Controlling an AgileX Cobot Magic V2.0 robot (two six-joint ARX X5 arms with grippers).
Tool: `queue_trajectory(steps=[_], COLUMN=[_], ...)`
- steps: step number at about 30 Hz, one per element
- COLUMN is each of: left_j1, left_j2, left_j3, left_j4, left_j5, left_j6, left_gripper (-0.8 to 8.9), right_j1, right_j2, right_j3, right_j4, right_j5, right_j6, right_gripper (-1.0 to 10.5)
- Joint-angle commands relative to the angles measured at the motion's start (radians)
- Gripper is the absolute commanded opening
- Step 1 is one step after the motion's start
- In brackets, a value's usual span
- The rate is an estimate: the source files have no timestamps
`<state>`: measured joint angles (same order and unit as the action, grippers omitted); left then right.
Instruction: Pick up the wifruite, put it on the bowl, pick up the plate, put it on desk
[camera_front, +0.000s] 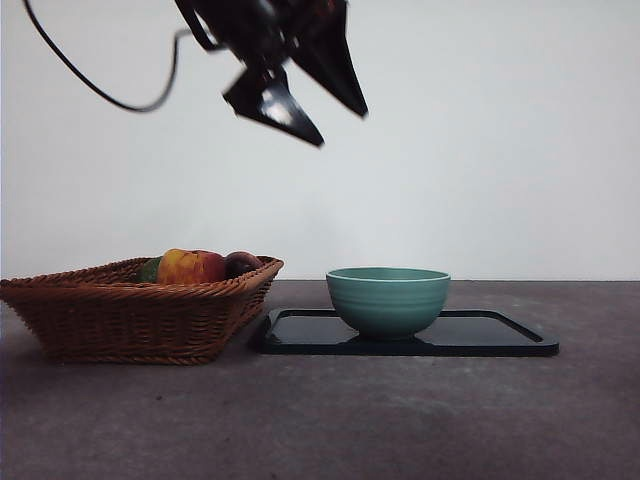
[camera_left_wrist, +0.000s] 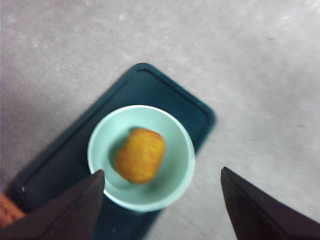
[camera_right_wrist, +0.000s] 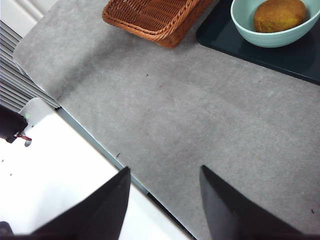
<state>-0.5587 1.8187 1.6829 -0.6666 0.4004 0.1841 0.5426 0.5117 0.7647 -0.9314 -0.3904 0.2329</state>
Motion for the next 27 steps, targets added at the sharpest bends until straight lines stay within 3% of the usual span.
queue_trajectory(steps=[1, 14, 27], left_j1=[-0.012, -0.055, -0.079], left_j2=[0.063, 0.227, 0.303], left_j3=[0.046, 0.061, 0.061], left_j4=[0.025, 0.109, 0.169], left_j5=[0.002, -0.042, -0.043], left_j6=[0.034, 0.172, 0.190], left_gripper=[3.73, 3.72, 3.72], right_j1=[0.006, 0.006, 0.006], right_j2=[0.002, 0.002, 0.002], right_j3=[0.008, 0.008, 0.008], right_j4=[0.010, 0.009, 0.003], right_j5=[-0.002, -0.002, 0.005], right_j6=[-0.010, -0.009, -0.009], right_gripper=[2.2, 2.2, 2.2])
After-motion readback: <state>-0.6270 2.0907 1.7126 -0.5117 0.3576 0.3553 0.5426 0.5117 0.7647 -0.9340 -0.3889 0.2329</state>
